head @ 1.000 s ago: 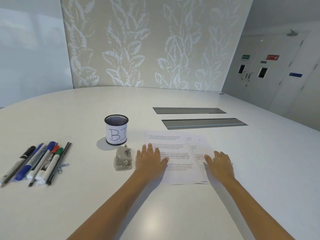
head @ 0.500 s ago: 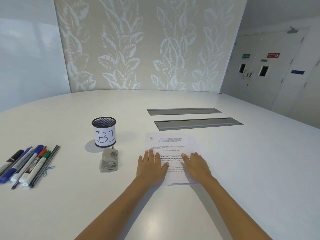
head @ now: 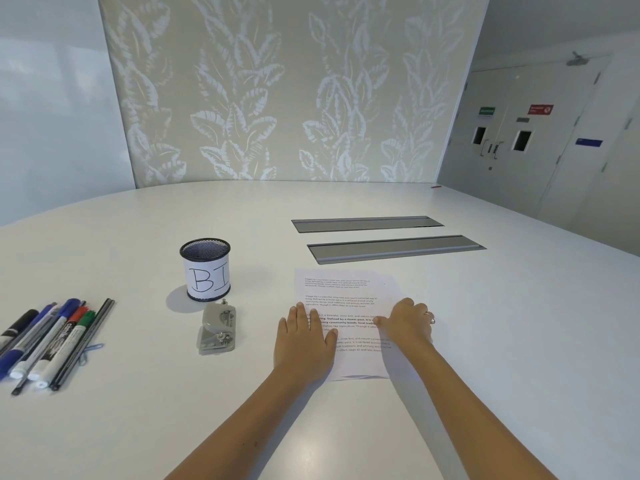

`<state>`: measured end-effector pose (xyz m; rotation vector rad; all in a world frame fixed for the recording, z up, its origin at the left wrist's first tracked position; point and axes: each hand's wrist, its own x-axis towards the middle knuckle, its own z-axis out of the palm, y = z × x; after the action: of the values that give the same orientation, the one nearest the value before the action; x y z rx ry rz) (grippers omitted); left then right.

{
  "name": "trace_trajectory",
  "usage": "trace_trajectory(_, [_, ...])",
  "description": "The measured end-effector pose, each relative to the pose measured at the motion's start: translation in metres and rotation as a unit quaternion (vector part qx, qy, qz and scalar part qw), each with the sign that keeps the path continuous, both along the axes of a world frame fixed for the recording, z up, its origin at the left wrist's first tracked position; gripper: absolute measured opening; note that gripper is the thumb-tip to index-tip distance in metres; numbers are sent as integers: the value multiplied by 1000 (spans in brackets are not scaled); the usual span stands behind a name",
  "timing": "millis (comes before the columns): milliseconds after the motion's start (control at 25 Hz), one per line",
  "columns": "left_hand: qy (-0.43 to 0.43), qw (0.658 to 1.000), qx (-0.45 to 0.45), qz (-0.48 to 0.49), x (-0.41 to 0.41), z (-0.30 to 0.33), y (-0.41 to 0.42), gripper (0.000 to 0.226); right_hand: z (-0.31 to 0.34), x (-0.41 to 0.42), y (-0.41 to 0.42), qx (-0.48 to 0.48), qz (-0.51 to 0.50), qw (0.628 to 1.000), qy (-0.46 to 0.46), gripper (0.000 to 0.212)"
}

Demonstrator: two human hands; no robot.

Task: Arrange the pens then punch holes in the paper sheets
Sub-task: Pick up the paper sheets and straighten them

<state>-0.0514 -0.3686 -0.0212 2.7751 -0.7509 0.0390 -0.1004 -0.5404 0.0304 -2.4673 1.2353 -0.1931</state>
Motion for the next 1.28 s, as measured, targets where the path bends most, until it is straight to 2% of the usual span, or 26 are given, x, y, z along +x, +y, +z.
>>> trace_trajectory(200, [-5,1000,-7,1,-1,1,-1,70,10,10,-8,59,-10,998,12,44])
trace_trajectory(320, [-2,1000,-6,4,-4,1,-1,70,16,7,-10,53,-25,997,45,59])
trace_trajectory(440, [3,1000,-12,4,-11,1,-7,71,17,7,-15,52,-30,997,39,69])
trace_trajectory(640, [-2,1000,-15,-18,2,-5,8,71,8,14,-3,28,-41,998,37,55])
trace_trajectory(720, [1,1000,-21,-20,-2,-2,6,70,14,8,-9,57,-34,997,29,49])
trace_trajectory(800, [3,1000,-23,-21,-3,1,5,70,18,4,-19,113,-28,993,1,49])
trace_trajectory(960, [8,999,-19,-26,-3,2,7,70,15,-10,-34,176,-19,978,-111,47])
trace_trajectory(1080, [7,999,-28,-25,-2,3,8,70,12,-21,-41,224,20,959,-175,35])
trace_trajectory(1280, [22,994,-110,-7,-3,11,12,67,12,-35,-43,347,67,892,-281,19])
